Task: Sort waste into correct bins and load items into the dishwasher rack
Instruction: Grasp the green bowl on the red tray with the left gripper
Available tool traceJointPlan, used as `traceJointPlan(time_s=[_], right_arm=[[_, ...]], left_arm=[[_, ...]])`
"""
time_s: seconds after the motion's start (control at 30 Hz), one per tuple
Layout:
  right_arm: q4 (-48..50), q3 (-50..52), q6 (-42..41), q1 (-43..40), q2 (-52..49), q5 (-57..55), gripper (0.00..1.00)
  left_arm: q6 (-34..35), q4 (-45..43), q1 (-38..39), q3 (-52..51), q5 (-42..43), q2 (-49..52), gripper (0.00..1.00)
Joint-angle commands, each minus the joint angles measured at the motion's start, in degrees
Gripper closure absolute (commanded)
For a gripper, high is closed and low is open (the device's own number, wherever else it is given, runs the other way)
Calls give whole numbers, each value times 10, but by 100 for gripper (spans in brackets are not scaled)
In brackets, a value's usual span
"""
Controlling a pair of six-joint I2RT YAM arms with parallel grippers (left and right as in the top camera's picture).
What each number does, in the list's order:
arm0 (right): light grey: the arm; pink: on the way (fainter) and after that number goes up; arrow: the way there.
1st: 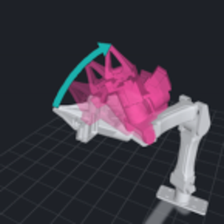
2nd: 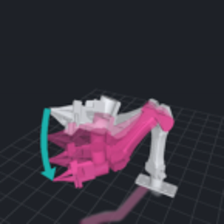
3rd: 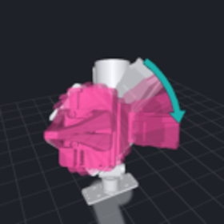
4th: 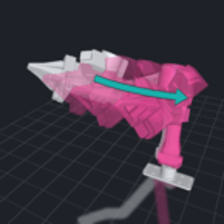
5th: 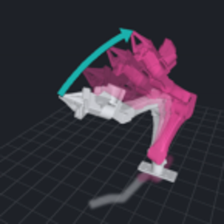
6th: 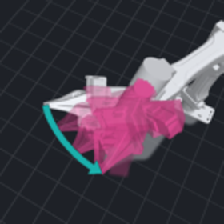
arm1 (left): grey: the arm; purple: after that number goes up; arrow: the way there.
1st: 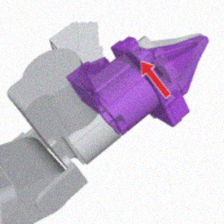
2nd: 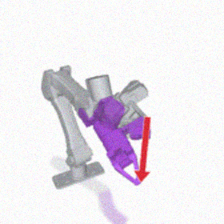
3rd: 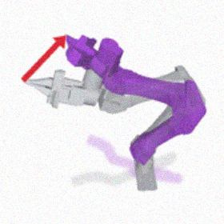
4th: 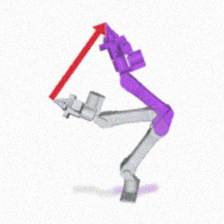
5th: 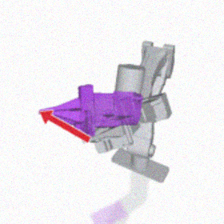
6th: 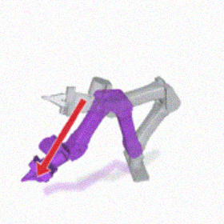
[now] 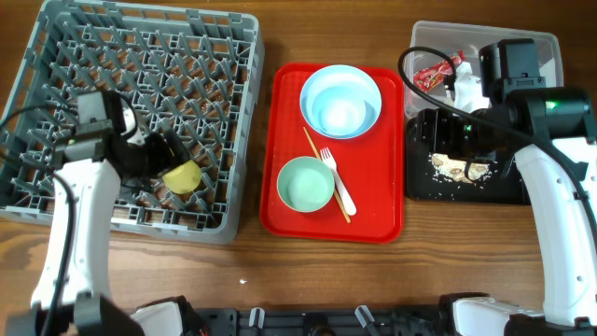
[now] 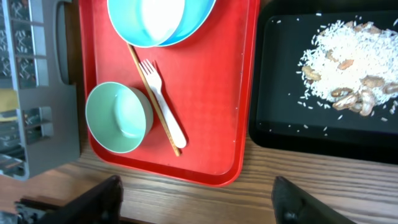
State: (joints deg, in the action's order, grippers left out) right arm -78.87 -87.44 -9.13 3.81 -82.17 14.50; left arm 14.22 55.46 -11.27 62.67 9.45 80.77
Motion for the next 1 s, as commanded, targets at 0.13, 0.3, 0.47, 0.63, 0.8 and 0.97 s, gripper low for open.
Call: traceJointPlan(time_s=[0.13, 0.3, 0.47, 0.63, 0.8, 0.97], right_arm=[[2, -11, -1, -2, 5, -10, 0], [6, -12, -80, -8, 10, -81, 1], [9, -12, -91, -65, 25, -64, 0], [1, -12, -90, -128, 25, -40, 0], [-1, -12, -89, -137, 25, -42, 0], [-1, -12, -89, -137, 25, -42, 1]], left_arm=[[2, -14, 117, 38, 34, -119, 0], [2, -45, 267, 38, 36, -103, 0], [2, -105, 375, 37, 38, -54, 0], [2, -163, 454, 37, 23, 26, 0], [2, -206, 529, 37, -5, 146, 10], [2, -214, 574, 37, -26, 236, 23]])
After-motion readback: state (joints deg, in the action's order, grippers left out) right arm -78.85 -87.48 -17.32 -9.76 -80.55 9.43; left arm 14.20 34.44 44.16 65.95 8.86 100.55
